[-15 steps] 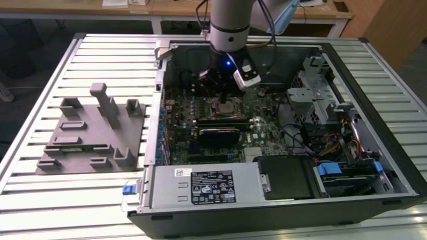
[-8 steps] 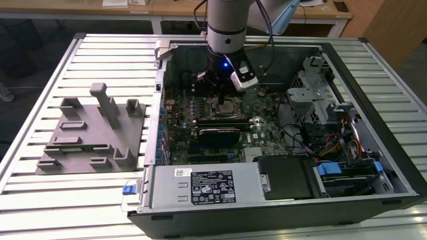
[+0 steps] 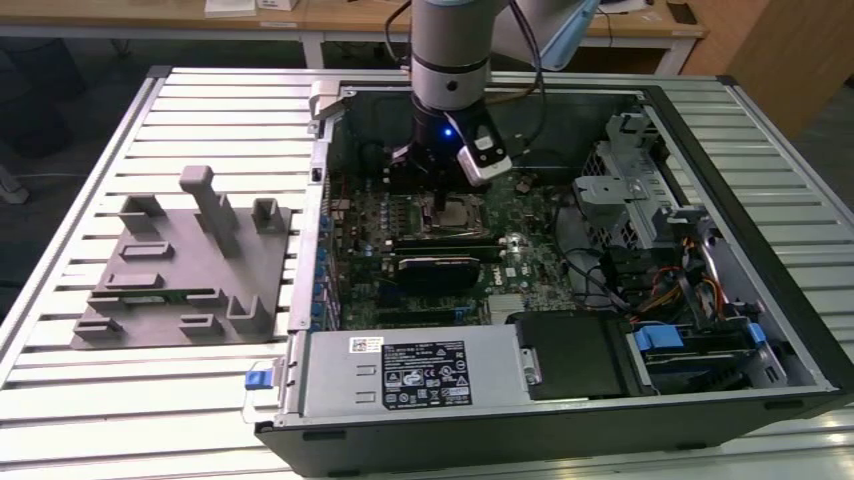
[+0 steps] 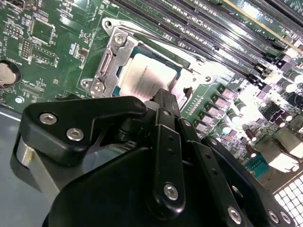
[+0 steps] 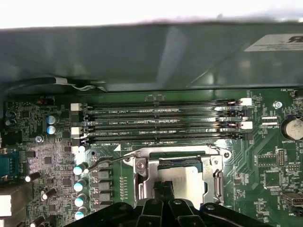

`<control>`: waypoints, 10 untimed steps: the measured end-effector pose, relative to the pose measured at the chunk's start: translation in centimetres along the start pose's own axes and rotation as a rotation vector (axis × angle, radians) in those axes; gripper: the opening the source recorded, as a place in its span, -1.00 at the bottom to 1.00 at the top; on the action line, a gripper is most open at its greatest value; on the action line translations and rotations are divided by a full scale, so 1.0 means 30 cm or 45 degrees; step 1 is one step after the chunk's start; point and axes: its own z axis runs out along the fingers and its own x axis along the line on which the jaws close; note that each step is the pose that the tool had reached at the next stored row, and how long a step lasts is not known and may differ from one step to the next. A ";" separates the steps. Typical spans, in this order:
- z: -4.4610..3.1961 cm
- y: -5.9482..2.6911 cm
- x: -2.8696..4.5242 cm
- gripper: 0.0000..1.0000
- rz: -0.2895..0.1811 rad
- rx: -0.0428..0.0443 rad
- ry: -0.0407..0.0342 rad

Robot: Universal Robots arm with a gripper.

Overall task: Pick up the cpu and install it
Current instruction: 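Close the cpu cover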

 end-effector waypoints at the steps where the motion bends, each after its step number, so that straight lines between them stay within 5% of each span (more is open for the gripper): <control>1: 0.001 0.000 0.002 -0.79 0.000 0.000 0.0000; 10: 0.012 -0.001 0.006 -0.79 0.000 0.000 0.0002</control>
